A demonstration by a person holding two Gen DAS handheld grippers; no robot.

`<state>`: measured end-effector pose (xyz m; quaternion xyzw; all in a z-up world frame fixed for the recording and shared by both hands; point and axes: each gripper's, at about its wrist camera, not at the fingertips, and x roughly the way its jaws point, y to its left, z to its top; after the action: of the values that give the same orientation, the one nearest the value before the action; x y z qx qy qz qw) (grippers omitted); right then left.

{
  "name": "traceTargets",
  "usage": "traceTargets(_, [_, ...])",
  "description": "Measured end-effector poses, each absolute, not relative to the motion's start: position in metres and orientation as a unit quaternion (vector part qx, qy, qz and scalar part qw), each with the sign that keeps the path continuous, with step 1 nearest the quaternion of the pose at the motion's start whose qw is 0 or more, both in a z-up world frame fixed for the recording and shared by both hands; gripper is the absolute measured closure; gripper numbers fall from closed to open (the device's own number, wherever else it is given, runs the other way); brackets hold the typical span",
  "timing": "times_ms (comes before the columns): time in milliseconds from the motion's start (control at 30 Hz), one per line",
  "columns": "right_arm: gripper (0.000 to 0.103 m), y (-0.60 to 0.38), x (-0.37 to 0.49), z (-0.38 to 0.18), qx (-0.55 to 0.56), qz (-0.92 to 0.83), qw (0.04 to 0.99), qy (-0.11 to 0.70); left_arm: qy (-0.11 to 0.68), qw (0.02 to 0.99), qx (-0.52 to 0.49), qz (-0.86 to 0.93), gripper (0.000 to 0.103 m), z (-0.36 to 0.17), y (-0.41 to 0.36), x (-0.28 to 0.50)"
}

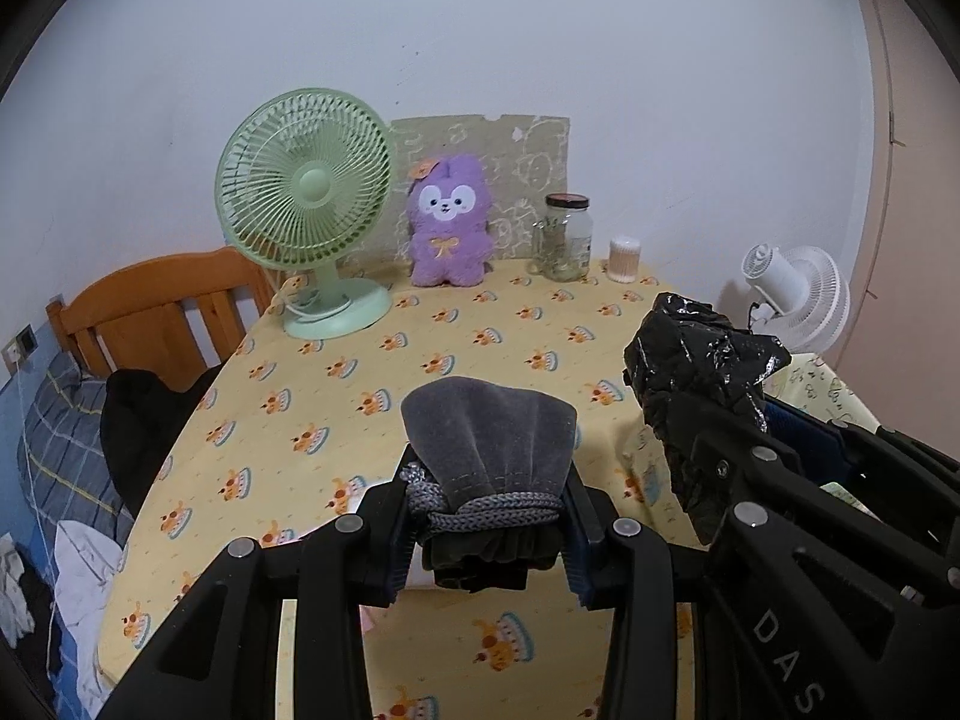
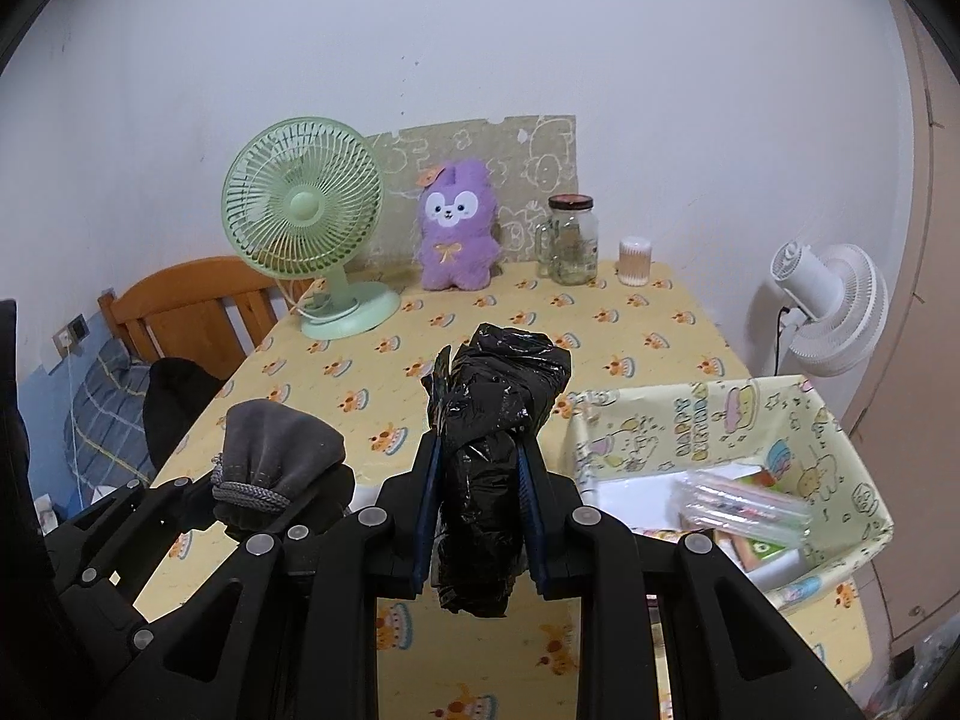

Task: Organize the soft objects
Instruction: 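Lift and carry the black bag and grey knit item over the box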

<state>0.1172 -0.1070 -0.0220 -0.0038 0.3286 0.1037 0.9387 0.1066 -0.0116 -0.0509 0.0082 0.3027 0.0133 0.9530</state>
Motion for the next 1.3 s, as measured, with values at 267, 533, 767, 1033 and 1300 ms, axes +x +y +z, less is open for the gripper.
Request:
traceTargets(267, [0.076, -0.131, 0.118, -0.015, -0.008, 0.089, 0.942, 0.325, 0.294, 0.956, 0.015, -0.005, 0.062, -0.045, -0.037, 0.109])
traceTargets(533, [0.076, -0.153, 0.116, -0.007, -0.010, 0.077, 0.947, 0.312, 0.286, 0.958, 0.020, -0.025, 0.062, -0.041, -0.059, 0.113])
traceTargets(767, [0.076, -0.170, 0.116, -0.005, -0.008, 0.067, 0.949, 0.307, 0.284, 0.958, 0.025, -0.038, 0.062, -0.040, -0.078, 0.116])
traceTargets(1033, [0.076, -0.193, 0.118, -0.004, -0.004, 0.055, 0.952, 0.303, 0.282, 0.957, 0.030, -0.056, 0.062, -0.041, -0.097, 0.122])
traceTargets(1300, [0.076, -0.216, 0.124, -0.005, -0.005, 0.042, 0.952, 0.302, 0.284, 0.955, 0.032, -0.076, 0.062, -0.045, -0.119, 0.130])
